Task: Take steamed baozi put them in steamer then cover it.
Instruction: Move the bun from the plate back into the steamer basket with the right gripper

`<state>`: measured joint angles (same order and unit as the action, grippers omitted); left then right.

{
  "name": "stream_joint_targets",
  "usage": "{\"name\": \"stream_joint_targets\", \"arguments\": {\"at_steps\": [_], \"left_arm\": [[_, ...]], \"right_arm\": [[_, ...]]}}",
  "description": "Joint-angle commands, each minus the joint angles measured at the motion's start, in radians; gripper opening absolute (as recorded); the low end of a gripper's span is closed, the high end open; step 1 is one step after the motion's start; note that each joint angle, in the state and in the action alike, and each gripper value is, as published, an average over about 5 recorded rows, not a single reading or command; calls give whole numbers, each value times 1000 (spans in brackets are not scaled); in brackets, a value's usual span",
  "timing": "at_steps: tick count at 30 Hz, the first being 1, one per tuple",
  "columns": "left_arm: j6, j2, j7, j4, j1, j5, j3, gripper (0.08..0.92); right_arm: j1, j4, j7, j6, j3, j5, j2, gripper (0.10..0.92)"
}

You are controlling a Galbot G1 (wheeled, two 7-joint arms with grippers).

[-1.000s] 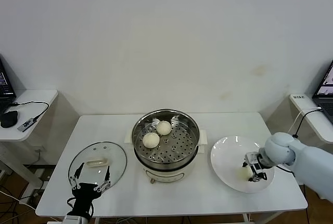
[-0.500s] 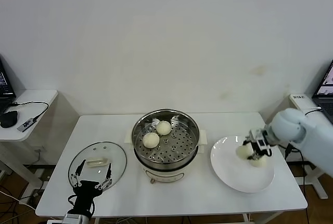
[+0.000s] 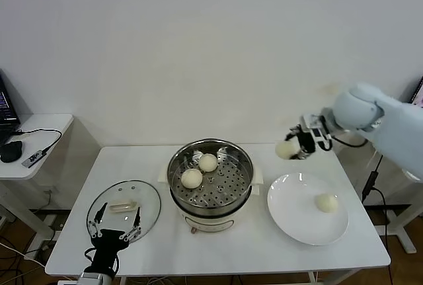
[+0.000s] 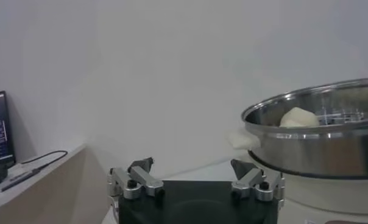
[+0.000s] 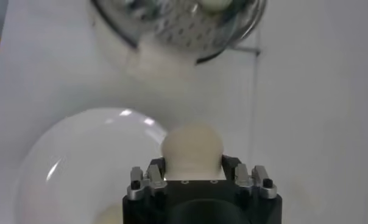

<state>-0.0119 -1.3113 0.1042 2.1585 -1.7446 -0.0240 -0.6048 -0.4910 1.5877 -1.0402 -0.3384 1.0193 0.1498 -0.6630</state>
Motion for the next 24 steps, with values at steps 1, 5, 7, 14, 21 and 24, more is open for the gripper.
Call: {"name": "stream_joint_targets", "arguments": {"at_steps": [1,5,7,14,21,24], "left_arm": [[1,3,0,-1,-2,1,-11,823],[0,6,-1,6,-5,4,-21,823],[0,4,-1,10,-4,5,-26,823],[1,-5,0,15,-6,7,-34,823],[4,-11,1,11,-7,16,-49,823],[5,-14,1,13,-6,16,-49,823]], "right_arm": [[-113,27,92,17,126,129,-204,585],[-88,35,123,80,178,126,-249,585],[-77,31,134,127,206,111,-269,585],[-37,20,161,321,284,-48,-322,585],[-9,16,167,419,308,-146,-370,588],[-11,-1,164,458,314,-195,-395,593]]}}
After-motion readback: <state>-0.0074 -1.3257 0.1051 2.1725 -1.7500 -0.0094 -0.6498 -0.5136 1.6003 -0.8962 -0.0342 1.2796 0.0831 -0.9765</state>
